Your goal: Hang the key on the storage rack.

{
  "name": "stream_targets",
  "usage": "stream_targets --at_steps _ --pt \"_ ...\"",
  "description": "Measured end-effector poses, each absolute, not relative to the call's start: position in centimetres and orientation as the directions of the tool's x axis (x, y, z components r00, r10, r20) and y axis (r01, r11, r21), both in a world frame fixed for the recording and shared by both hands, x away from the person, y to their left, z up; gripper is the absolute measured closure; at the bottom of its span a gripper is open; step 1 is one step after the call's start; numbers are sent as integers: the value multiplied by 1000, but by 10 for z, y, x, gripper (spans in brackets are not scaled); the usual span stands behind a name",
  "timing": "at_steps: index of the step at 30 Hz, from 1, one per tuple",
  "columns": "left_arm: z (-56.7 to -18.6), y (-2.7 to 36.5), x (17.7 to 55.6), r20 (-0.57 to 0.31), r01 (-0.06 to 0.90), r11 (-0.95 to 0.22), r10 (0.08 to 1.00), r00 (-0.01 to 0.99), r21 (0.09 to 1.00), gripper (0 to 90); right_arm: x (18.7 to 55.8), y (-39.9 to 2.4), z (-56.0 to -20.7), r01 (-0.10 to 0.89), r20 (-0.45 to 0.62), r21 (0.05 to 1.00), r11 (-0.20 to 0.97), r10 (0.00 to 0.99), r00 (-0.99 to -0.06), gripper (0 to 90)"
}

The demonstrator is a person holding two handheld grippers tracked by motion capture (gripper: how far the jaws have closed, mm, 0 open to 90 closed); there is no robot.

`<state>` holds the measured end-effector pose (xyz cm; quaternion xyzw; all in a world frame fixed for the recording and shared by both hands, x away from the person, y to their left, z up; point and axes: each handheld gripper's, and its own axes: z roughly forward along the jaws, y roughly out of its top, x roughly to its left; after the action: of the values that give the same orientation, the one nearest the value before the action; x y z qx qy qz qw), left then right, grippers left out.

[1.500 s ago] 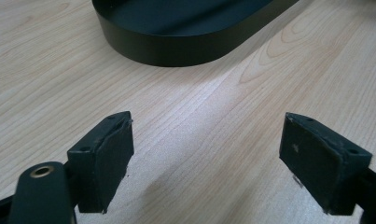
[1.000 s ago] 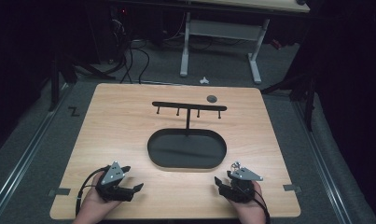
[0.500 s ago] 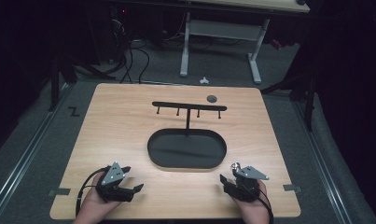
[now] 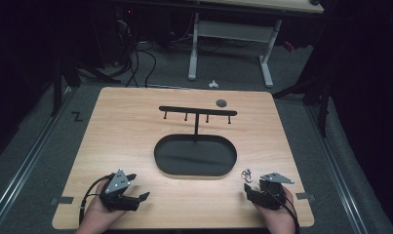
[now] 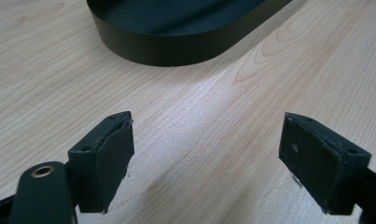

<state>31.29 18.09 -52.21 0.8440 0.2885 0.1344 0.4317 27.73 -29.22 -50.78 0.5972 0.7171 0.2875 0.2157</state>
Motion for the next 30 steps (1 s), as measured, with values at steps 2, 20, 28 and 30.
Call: stream_targets --at_steps 2,20,28,30 --pt "-522 181 313 -23 371 -460 603 798 806 185 277 -295 -507 744 26 657 121 983 -182 308" --pt "-521 182 312 -28 368 -457 597 801 810 190 320 -283 -492 851 -68 449 271 960 -270 565" --pt "-522 182 312 -25 368 -463 596 803 806 194 334 -275 -486 843 -118 426 328 944 -307 523" --pt "-522 182 312 -24 368 -464 595 803 806 194 337 -273 -487 842 -127 417 342 939 -318 490"
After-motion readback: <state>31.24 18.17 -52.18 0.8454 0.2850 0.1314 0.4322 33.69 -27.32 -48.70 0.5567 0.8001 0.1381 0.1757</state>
